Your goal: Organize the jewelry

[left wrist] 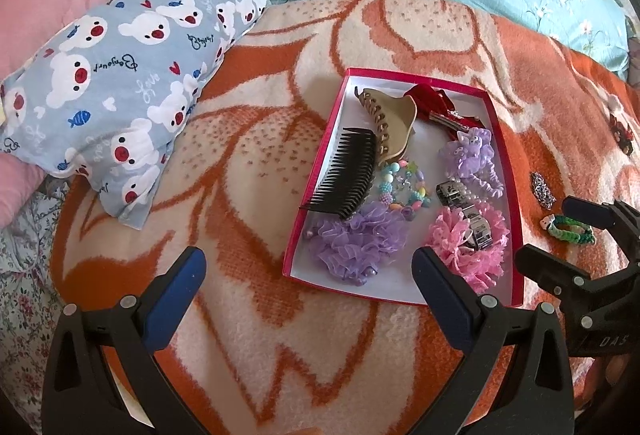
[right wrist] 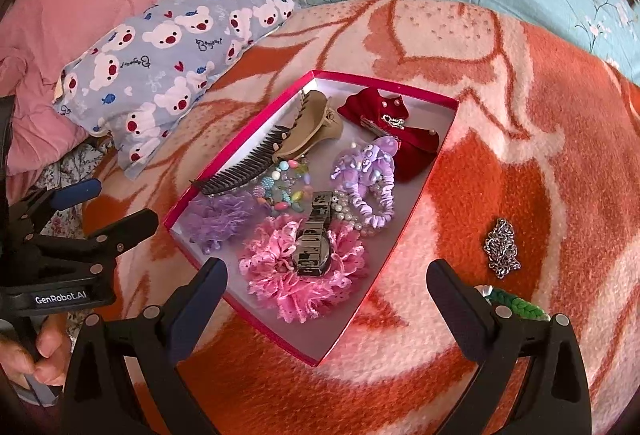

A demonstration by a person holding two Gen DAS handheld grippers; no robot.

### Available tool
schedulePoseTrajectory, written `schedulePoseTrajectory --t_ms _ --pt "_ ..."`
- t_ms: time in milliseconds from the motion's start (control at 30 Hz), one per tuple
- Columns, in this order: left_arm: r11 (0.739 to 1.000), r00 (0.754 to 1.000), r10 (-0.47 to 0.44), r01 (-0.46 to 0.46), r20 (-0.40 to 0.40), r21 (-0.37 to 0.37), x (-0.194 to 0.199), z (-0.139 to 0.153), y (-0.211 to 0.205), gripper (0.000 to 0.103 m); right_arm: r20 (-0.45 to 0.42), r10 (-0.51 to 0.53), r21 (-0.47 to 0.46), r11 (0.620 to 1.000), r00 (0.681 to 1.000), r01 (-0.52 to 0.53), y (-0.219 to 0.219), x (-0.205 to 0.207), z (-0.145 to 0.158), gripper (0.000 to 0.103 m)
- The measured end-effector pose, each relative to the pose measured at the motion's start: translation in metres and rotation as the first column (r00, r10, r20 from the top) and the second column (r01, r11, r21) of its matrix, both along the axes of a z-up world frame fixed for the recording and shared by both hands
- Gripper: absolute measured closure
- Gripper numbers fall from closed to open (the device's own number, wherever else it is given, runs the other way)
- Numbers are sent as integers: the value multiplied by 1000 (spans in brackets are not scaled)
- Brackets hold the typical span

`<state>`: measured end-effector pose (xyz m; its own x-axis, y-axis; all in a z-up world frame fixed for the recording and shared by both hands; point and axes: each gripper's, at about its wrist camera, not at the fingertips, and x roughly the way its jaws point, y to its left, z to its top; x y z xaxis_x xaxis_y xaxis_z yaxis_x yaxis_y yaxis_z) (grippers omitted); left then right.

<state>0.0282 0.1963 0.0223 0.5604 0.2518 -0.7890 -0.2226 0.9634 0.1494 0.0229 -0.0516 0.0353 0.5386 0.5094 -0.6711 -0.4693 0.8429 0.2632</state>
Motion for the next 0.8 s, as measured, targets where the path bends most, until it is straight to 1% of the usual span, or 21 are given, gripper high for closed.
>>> schedulePoseTrajectory --t_ms 800 --pt "1000 1000 0 0 9 1 -2 3 0 0 14 11 13 1000 1000 -11 -1 -5 5 2"
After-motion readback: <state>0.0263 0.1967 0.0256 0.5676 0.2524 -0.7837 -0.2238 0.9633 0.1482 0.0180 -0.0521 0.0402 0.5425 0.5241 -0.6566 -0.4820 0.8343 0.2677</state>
